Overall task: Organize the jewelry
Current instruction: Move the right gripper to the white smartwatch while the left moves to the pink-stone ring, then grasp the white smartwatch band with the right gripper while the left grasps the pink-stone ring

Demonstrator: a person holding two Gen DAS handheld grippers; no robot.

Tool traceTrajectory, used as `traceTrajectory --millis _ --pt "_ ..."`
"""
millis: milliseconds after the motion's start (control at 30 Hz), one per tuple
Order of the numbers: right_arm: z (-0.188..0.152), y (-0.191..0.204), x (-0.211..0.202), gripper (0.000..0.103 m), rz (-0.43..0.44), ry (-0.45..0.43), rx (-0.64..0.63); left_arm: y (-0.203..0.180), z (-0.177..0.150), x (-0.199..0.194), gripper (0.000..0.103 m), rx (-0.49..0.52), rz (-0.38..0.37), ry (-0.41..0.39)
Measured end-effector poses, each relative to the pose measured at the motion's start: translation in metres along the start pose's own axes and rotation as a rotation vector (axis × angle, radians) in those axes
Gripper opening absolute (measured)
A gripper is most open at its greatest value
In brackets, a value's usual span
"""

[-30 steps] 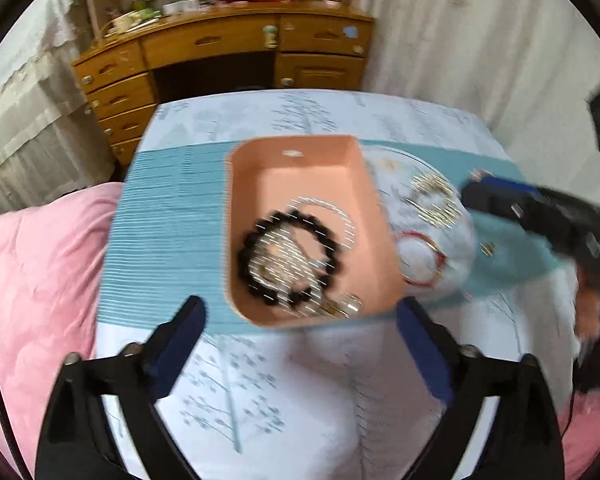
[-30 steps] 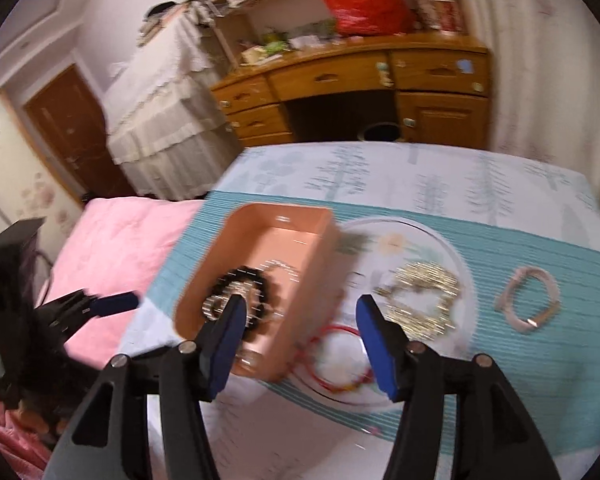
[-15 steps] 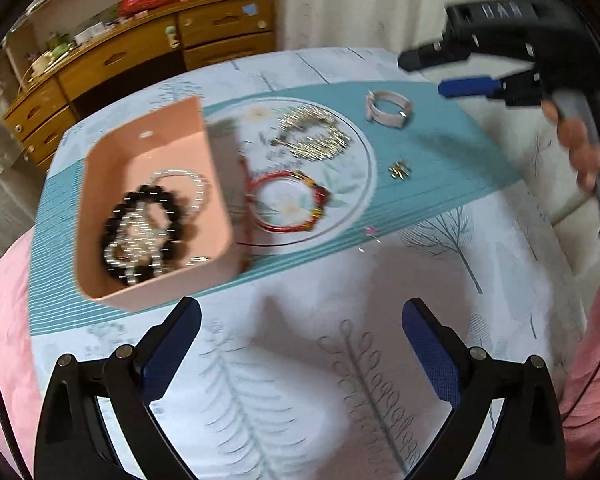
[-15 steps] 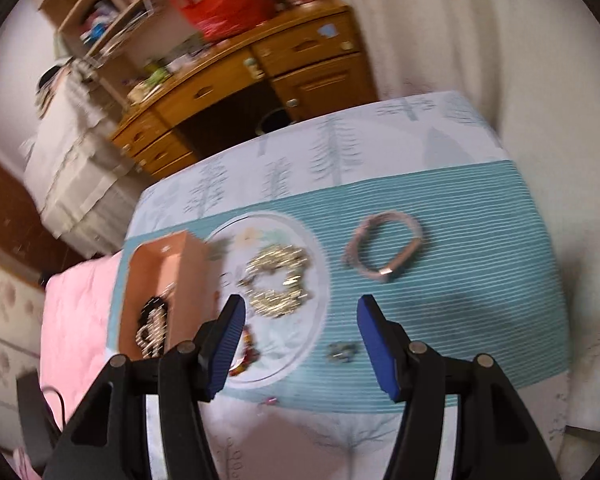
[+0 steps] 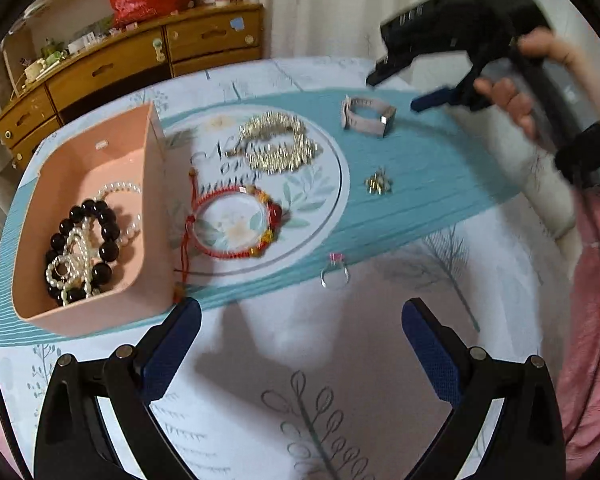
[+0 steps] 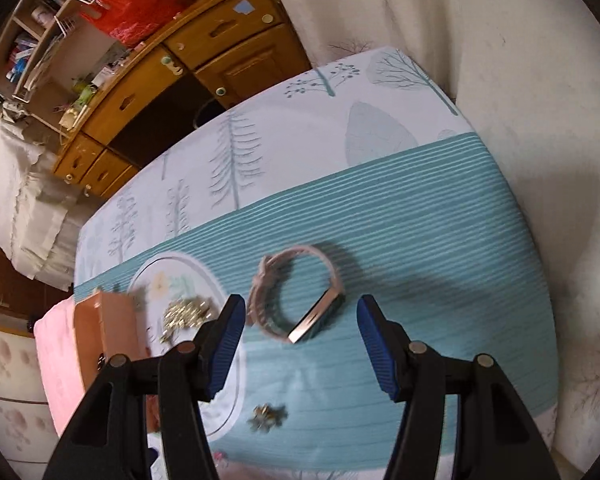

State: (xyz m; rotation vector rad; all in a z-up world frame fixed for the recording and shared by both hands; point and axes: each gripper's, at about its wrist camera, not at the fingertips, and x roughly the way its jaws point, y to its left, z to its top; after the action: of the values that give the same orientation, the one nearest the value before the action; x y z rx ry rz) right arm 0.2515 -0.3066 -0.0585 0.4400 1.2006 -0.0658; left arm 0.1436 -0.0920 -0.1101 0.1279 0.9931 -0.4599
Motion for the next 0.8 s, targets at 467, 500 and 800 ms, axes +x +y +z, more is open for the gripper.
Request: traceTrajectory --millis 467,500,800 --pt "0.0 0.001 0.026 0.041 -0.079 0.017 -0.051 -0.01 0.009 0.016 0.1 0.083 0.09 -0.01" --pt "0.0 0.001 0.027 0.039 -0.088 0.015 -0.061 -0.012 0.01 0.018 0.1 0.098 0.109 -0.008" --pt "0.0 0.001 0.029 0.014 -0.072 0.004 -0.089 -0.022 0.012 0.033 0.094 0.156 0.103 0.008"
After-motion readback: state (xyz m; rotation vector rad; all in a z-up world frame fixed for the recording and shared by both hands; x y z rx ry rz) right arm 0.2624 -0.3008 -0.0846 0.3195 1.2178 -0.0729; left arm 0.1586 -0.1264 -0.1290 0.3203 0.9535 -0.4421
